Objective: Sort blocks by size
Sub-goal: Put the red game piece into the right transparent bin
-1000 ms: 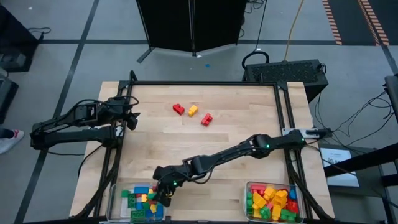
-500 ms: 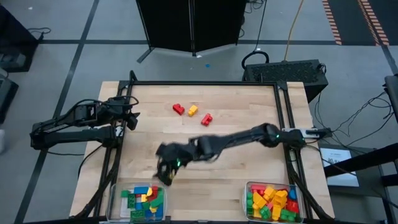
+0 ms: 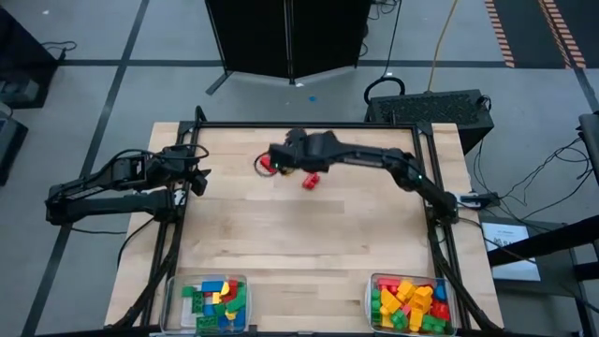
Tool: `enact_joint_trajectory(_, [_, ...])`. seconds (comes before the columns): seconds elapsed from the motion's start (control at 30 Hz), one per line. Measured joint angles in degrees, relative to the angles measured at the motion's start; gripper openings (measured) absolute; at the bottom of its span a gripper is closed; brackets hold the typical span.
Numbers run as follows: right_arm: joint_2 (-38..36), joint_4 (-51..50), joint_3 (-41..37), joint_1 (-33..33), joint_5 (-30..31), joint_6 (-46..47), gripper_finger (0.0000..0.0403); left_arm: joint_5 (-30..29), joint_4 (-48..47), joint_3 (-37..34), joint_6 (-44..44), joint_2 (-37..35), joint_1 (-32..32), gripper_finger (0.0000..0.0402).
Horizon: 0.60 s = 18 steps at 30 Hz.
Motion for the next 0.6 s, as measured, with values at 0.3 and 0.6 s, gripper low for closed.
enact_joint_trajectory(0.3, [4.7,-5.4,-0.1,-8.6,-8.5,6.7,0.0234,-0.4,0.0,0.0,0.0,0.0,0.0,0.0255])
enact_joint_trajectory(0.6, [5.8,-6.7,-7.3,-8.3,-14.7,14.7,0.0249,-0.4,0.0,0.0,0.0,0.0,0.0,0.0255])
